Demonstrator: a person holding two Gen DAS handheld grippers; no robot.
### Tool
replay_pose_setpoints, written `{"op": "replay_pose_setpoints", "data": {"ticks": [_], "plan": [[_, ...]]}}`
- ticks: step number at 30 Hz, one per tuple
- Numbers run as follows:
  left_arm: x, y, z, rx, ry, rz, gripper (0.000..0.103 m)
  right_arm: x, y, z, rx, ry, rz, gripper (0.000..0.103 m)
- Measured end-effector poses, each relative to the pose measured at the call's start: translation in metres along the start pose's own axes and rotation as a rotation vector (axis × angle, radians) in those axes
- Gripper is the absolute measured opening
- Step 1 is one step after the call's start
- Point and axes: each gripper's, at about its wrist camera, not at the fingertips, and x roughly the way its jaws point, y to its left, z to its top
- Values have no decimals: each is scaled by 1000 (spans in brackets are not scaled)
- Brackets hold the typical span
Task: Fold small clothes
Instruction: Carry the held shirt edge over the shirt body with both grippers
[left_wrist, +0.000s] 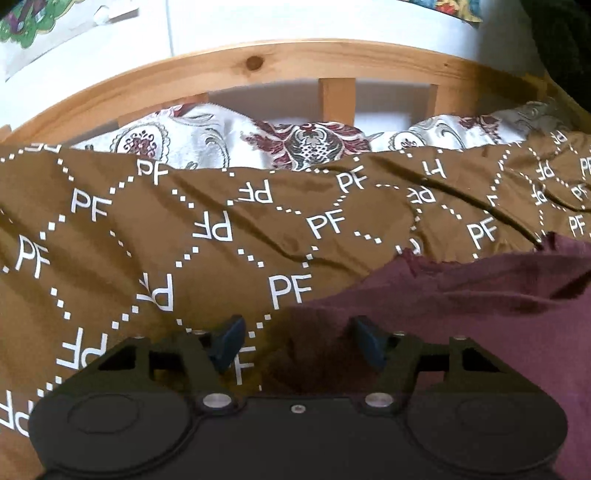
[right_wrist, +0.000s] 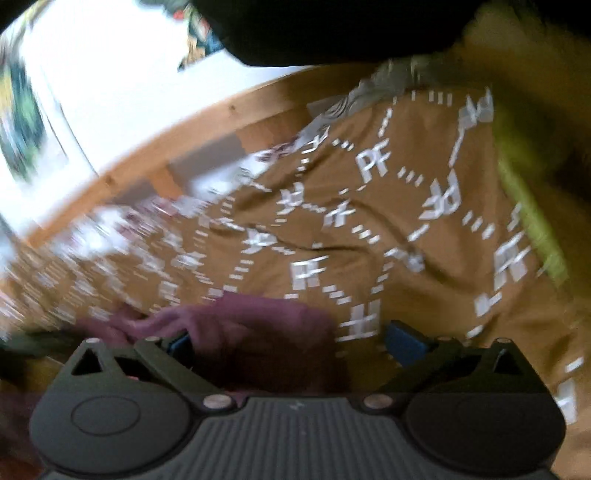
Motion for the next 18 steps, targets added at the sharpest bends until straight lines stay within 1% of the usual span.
{"op": "replay_pose_setpoints", "data": {"ticks": [1, 2, 3, 4, 7, 8, 11, 12, 13, 14, 17, 18], "plan": [[2, 1, 0, -9, 1, -3, 54, -2, -7, 1, 55, -3, 30, 103], [3, 1, 1, -15, 4, -6, 43, -5, -13, 2, 100, -21, 39, 103], [5, 0, 1, -21, 7, -14, 37, -8, -16, 4, 114, -37, 40, 103], [6, -1, 1, -28, 8, -24, 27, -11, -18, 5, 113, -51, 35, 103], [4, -6, 1, -28, -17, -5, 18, -16, -16, 5, 63, -65, -22, 103], [1, -8, 1, -24, -31, -3, 16, -15, -10, 2, 9, -61, -46, 103], [-7, -10, 1, -13, -73, -2, 14, -9, 10, -14, -167, -80, -129, 102], [-11, -10, 1, -12, -91, -4, 14, -5, 17, -20, -223, -86, -149, 99], [-15, -9, 2, -14, -107, -6, 14, -2, 24, -26, -276, -93, -167, 91], [-19, -8, 2, -18, -121, -10, 14, 4, 32, -32, -330, -100, -190, 87], [-26, -5, 4, -29, -141, -19, 14, 21, 45, -40, -380, -113, -215, 65], [-27, -4, 4, -32, -145, -15, 14, 25, 46, -40, -374, -115, -219, 42]]}}
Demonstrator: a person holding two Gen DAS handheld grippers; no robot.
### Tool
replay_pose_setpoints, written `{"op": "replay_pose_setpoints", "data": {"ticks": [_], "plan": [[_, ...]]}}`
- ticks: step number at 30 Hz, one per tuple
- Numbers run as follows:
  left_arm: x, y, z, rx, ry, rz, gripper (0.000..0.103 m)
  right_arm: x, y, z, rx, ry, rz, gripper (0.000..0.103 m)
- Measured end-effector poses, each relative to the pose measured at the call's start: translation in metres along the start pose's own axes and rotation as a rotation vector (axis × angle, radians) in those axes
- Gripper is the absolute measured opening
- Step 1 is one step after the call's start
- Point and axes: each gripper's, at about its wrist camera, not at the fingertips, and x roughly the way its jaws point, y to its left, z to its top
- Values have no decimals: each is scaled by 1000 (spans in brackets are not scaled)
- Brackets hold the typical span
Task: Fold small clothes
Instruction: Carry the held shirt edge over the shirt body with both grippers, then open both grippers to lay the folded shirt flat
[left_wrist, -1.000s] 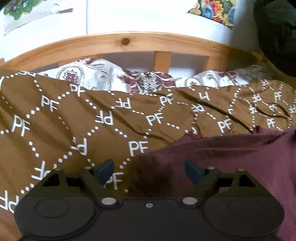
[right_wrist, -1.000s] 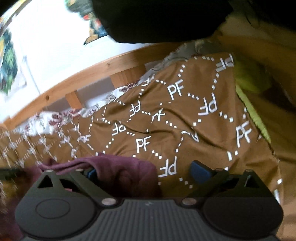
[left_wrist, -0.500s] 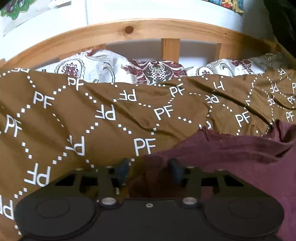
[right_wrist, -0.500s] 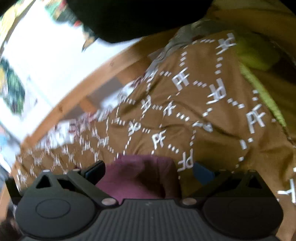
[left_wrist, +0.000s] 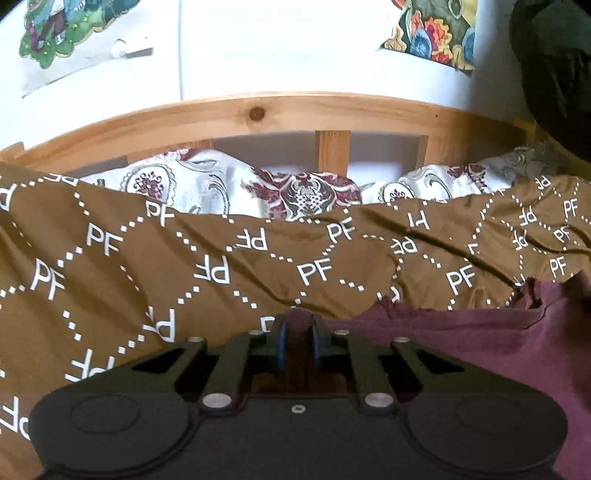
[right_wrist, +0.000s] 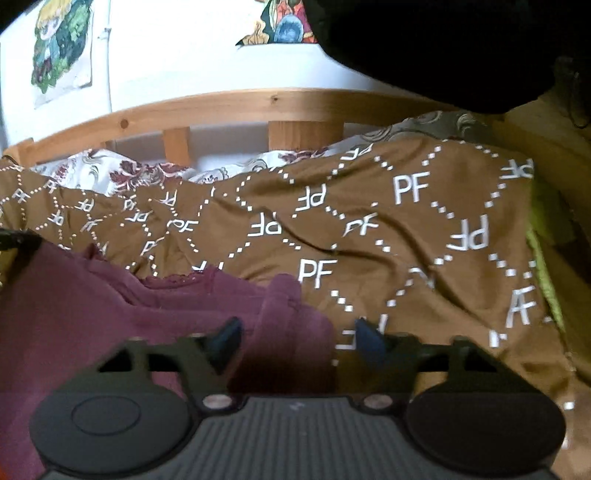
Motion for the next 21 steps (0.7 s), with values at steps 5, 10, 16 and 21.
{"op": "replay_pose_setpoints", "data": {"ticks": [5, 10, 16, 21], "plan": [[-1, 5, 0, -25, -3, 26, 14, 3, -12, 5, 111, -52, -21, 6], [25, 12, -7, -66, 64, 43, 14, 13, -16, 6, 135, -53, -54, 6], [33, 15, -12, -86, 100, 67, 29, 19, -11, 2, 117, -38, -76, 28], [19, 10, -12, -49, 86, 68, 83, 2, -11, -1, 105, -57, -65, 76]]}}
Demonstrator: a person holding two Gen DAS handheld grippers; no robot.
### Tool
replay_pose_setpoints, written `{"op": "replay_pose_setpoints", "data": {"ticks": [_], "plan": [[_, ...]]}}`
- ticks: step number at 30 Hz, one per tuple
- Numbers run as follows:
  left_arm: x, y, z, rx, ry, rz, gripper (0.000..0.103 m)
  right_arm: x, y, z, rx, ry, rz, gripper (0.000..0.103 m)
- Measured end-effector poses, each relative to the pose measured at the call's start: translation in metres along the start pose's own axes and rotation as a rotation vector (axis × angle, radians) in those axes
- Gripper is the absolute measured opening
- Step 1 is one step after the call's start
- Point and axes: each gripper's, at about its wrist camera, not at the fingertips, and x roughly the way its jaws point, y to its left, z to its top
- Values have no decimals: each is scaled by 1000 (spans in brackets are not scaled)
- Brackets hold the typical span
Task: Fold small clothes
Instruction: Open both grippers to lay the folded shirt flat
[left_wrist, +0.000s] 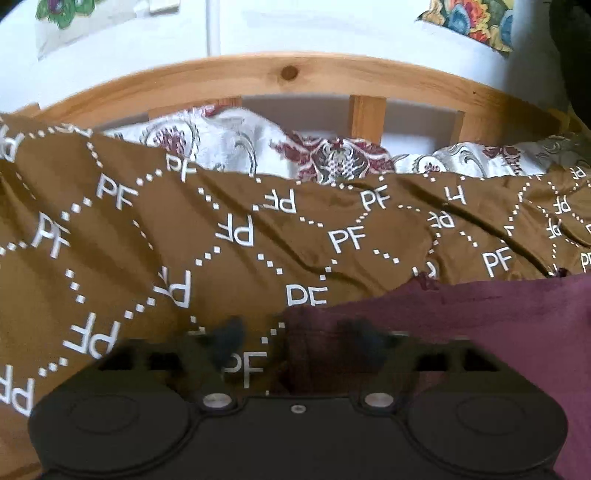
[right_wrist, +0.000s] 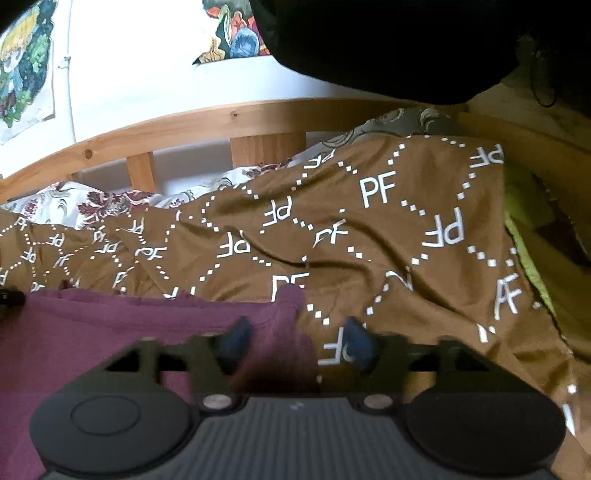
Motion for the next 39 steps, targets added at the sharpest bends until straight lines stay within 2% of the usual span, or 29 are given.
{"op": "replay_pose_setpoints", "data": {"ticks": [1, 2, 4, 6, 9, 11, 13, 15, 16, 21, 25, 29, 35, 39], "plan": [[-6, -2, -2, 13, -14, 8, 89, -6, 0, -2, -7, -3, 3, 83], [-11, -5, -4, 28, -22, 16, 95, -13, 1, -6, -23, -3, 2, 86], [-22, -10, -9, 65, -25, 40, 102, -24, 3, -14, -58, -3, -10, 96], [-34, -14, -19, 96, -20, 47, 102, -35, 9, -25, -108, 10, -27, 101], [-50, -20, -39, 134, -3, 43, 102, -43, 19, -45, -202, 39, -70, 102], [-56, -24, -54, 149, 11, 58, 102, -45, 27, -59, -283, 62, -134, 102], [-55, -26, -70, 169, 46, 117, 102, -46, 32, -69, -342, 65, -222, 102], [-50, -26, -81, 188, 80, 190, 102, -51, 31, -72, -340, 50, -261, 102], [-51, -22, -84, 175, 80, 203, 102, -53, 31, -73, -326, 47, -282, 102], [-61, 3, -80, 3, 106, 162, 102, -61, 20, -74, -255, 49, -371, 102], [-75, 14, -76, -67, 130, 187, 102, -88, 11, -73, -153, 6, -325, 102], [-101, 19, -76, -106, 105, 200, 102, -124, 16, -83, -63, -49, -273, 102], [-140, 13, -81, -95, 91, 207, 102, -166, 31, -105, 65, -83, -209, 103], [-162, 6, -86, -96, 74, 183, 102, -184, 42, -112, 66, -91, -159, 103]]}}
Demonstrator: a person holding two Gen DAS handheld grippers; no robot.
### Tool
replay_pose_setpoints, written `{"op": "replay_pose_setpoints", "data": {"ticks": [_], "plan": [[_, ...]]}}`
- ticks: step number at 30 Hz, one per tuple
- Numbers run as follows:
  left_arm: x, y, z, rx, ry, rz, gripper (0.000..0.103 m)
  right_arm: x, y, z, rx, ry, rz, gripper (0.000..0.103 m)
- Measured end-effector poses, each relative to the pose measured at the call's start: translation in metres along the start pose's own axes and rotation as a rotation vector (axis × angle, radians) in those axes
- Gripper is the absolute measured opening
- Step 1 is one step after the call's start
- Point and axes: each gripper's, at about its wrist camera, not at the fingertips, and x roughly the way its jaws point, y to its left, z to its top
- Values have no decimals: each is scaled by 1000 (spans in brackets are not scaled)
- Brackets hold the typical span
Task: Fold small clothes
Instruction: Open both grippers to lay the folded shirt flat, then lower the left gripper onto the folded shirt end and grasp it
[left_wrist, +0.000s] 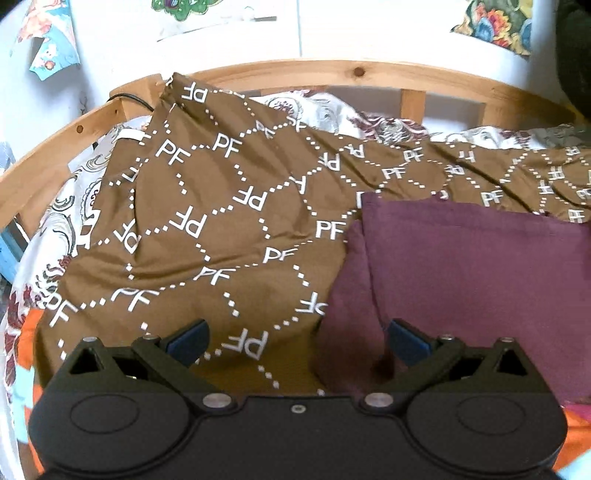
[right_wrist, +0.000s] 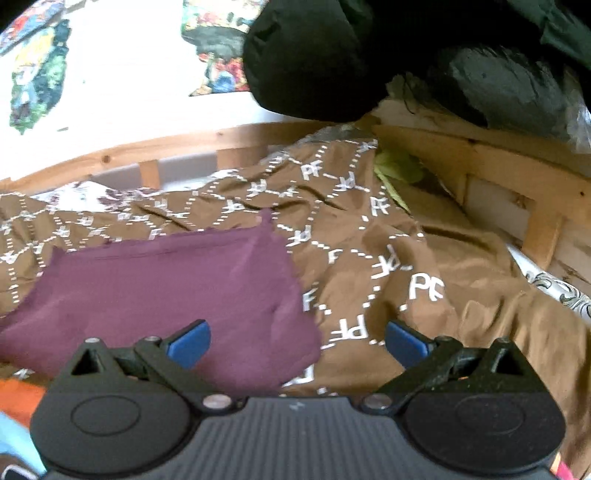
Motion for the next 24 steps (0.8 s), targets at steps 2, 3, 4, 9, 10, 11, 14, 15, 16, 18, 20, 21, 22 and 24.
{"op": "replay_pose_setpoints", "data": {"ticks": [2, 3, 4, 9, 10, 11, 14, 15, 16, 18, 20, 21, 22, 24], "plan": [[-9, -3, -4, 4, -10, -22, 102, -8, 7, -1, -16, -11, 14, 103], [-12, -4, -6, 7, -13, -32, 102, -11, 11, -1, -20, -15, 20, 103], [-14, -5, -7, 11, -14, -40, 102, -14, 14, -1, -23, -21, 30, 103], [-19, -14, -13, 29, -14, -73, 102, -24, 36, -6, -28, -29, 72, 103], [-19, -15, -14, 34, -14, -77, 102, -24, 40, -8, -29, -25, 77, 103], [-18, -16, -15, 37, -15, -78, 102, -25, 45, -11, -32, -20, 88, 103], [-16, -19, -16, 47, -9, -82, 102, -22, 60, -19, -56, 9, 119, 103], [-15, -19, -17, 48, -7, -85, 102, -20, 64, -20, -67, 16, 125, 103], [-14, -19, -18, 47, -4, -88, 102, -20, 67, -21, -74, 18, 128, 103], [-11, -18, -22, 39, 4, -98, 102, -18, 75, -22, -86, 20, 134, 103], [-8, -15, -26, 23, 9, -115, 102, -14, 80, -20, -91, 16, 136, 103], [-7, -14, -29, 10, 10, -124, 102, -12, 83, -19, -92, 12, 137, 103], [-5, -12, -32, -2, 9, -131, 102, -10, 86, -17, -95, 7, 139, 103], [-1, -8, -40, -28, 10, -150, 102, -5, 91, -14, -103, 0, 145, 103]]}}
